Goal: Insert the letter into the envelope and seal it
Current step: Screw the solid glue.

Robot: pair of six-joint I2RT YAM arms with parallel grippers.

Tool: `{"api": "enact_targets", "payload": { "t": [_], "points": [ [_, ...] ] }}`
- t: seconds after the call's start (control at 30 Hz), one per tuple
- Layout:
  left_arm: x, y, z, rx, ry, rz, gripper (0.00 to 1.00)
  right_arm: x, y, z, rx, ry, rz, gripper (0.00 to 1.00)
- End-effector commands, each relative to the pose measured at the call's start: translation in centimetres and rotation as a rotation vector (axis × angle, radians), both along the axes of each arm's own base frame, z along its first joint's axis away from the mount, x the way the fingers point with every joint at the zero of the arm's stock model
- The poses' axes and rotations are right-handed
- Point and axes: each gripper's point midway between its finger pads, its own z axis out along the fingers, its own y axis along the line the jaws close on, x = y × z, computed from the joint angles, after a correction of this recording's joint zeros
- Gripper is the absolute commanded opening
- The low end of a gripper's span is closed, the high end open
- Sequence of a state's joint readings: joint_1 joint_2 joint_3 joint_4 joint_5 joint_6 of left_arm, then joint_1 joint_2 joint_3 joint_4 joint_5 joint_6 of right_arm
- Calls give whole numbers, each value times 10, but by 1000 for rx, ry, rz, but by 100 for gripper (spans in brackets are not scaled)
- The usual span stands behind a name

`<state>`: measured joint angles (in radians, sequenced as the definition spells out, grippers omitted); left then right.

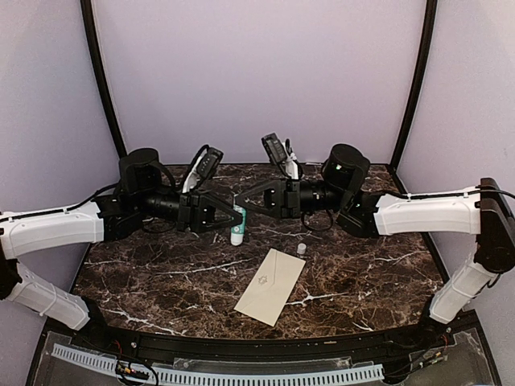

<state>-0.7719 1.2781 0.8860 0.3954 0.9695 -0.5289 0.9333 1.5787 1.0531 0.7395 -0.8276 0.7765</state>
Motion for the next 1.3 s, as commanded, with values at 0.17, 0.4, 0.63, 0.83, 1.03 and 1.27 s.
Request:
{"api": "enact_targets", "payload": {
  "t": [0.17,0.4,0.63,0.83,1.03,1.27],
  "points": [
    [7,3,-17,44,-38,50,0,6,1,13,30,-17,-38,7],
    [56,13,-46,229,-95,344,0,29,8,-10,-85,13,-163,6],
    [92,33,-63,342,-114,580,0,51,21,-37,-233,26,-296,4],
    [106,43,-68,392,-126,673,0,66,35,-56,-325,53,-393,3],
    [111,50,-80,453,-128,711,0,76,48,-75,-416,89,-458,3],
    [108,47,-81,450,-121,688,0,78,50,-78,-430,99,-468,3]
  ]
}}
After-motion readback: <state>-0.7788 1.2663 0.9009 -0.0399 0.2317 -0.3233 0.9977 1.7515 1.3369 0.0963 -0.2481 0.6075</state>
